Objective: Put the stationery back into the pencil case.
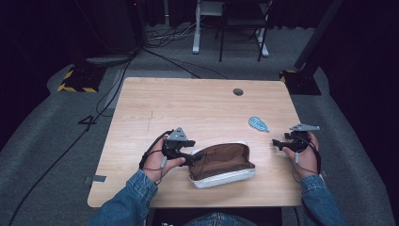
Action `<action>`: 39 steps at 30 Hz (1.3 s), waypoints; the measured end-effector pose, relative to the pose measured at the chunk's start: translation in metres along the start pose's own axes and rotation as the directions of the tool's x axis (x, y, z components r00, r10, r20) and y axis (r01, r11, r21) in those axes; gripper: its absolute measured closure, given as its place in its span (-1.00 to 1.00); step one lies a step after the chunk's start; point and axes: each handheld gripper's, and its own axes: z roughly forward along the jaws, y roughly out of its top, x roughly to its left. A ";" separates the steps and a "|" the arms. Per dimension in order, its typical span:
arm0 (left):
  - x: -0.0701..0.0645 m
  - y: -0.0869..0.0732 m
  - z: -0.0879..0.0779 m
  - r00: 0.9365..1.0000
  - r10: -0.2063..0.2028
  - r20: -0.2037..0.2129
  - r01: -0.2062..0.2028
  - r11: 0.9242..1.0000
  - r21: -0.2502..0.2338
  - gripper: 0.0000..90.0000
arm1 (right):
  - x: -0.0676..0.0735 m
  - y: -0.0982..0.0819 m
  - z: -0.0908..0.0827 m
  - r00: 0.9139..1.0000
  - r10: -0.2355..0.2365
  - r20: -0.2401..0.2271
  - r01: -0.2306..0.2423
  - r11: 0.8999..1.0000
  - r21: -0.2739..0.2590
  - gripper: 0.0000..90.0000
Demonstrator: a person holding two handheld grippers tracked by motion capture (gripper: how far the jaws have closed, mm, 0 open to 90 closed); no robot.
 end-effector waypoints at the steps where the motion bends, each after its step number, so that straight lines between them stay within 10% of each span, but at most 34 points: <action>1: 0.000 -0.001 -0.003 1.000 -0.002 -0.006 0.002 1.000 -0.002 -0.20 | 0.000 0.002 0.000 1.000 0.000 -0.002 0.000 1.000 0.010 -0.31; 14: 0.009 -0.024 -0.047 0.989 -0.045 -0.142 0.041 0.999 -0.028 -0.22 | -0.006 0.031 0.003 0.999 -0.004 -0.039 0.005 1.000 0.022 -0.50; 26: 0.030 -0.061 -0.070 0.949 -0.106 -0.297 0.112 0.994 0.004 -0.23 | -0.002 0.053 0.019 0.996 -0.030 -0.078 0.030 1.000 0.002 -0.52; 39: 0.050 -0.086 -0.073 0.920 -0.132 -0.370 0.177 0.980 0.090 -0.30 | 0.004 0.058 0.041 0.992 -0.056 -0.109 0.057 0.998 0.003 -0.51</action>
